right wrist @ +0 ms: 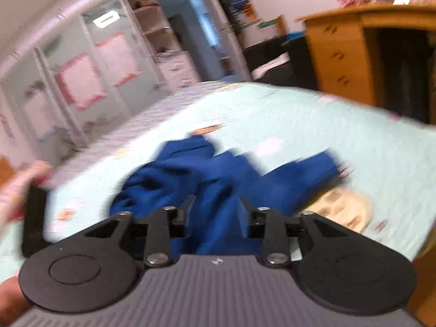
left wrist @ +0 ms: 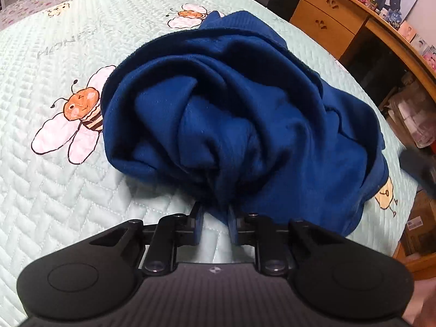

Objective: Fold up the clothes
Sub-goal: 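Lift the sweatshirt with both grippers and shake it out in the air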

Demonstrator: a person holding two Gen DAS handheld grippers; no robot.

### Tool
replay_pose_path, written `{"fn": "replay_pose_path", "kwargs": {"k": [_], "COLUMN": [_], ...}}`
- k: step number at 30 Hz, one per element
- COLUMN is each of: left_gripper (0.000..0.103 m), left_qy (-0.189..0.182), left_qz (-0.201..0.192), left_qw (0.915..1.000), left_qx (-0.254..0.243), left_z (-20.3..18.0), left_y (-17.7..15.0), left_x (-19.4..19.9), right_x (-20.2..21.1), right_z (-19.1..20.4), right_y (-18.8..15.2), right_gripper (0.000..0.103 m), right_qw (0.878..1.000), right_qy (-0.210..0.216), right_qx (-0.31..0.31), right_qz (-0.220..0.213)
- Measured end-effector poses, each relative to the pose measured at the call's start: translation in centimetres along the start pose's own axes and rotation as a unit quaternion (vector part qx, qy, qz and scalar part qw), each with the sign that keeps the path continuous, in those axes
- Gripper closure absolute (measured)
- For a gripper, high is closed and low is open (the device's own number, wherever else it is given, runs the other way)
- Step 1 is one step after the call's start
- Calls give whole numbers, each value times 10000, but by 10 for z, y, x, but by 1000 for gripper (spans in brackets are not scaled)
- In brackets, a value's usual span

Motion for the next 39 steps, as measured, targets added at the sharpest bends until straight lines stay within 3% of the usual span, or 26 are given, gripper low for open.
{"fn": "replay_pose_path", "kwargs": {"k": [7,8,9,10,11,13,14,15,17,19,22,28,31,34,37,38,39], "left_gripper": [86,87,86,86,86,84,72,50,27,25,25,25,26,33,66,92,100], "left_qy": [71,74,72,59,53,65,64,59,197,258,140,755,732,794,690,631,586], "left_qz": [110,107,93,68,24,-108,-237,-414,-830,-1113,-1181,-1218,-1218,-1285,-1159,-1076,-988], "left_qw": [9999,9999,9999,9999,9999,9996,9990,9975,9914,9844,9800,9872,9885,9877,9905,9920,9933], "left_qx": [35,71,91,94,119,241,384,577,997,1339,1593,700,524,399,269,183,84], "left_z": [8,10,11,12,15,22,28,36,54,70,83,74,76,73,65,60,55], "left_y": [-2,-2,-2,-3,-4,-6,-6,-6,-3,3,18,36,39,40,39,38,37], "left_x": [2,4,8,12,17,29,36,43,56,64,58,33,27,19,12,9,7], "right_x": [-60,-66,-70,-73,-73,-62,-55,-47,-29,-14,-6,-16,-19,-21,-22,-22,-23], "right_z": [-22,-22,-22,-22,-19,-10,-9,-9,-15,-21,-26,-31,-28,-27,-25,-25,-24], "right_y": [1,-3,-9,-15,-20,-28,-31,-34,-41,-49,-59,-61,-66,-66,-66,-66,-66], "right_gripper": [37,39,47,79,84,87,89,89,90,90,90,90,90,89,88,85,84], "right_qw": [9973,9967,9959,9948,9947,9962,9966,9967,9962,9956,9941,9925,9925,9927,9924,9922,9921], "right_qy": [-551,-519,-493,-468,-421,-314,-269,-203,-151,-201,-315,-396,-448,-482,-488,-485,-487], "right_qx": [32,-57,-157,-256,-246,-78,-90,-194,-394,-456,-363,-425,-317,-215,-204,-191,-170], "right_qz": [479,622,747,872,900,809,775,755,762,799,975,1077,1095,1084,1113,1128,1142]}}
Point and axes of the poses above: each gripper's, at about its wrist camera, not at the fingertips, and x roughly against the way its jaws point, z to its left, y to its top, the point moved 2 cm from there along -x, roughly the way its jaws point, and after that the axes turned 9 degrees about -z, right-handed, at the moved point
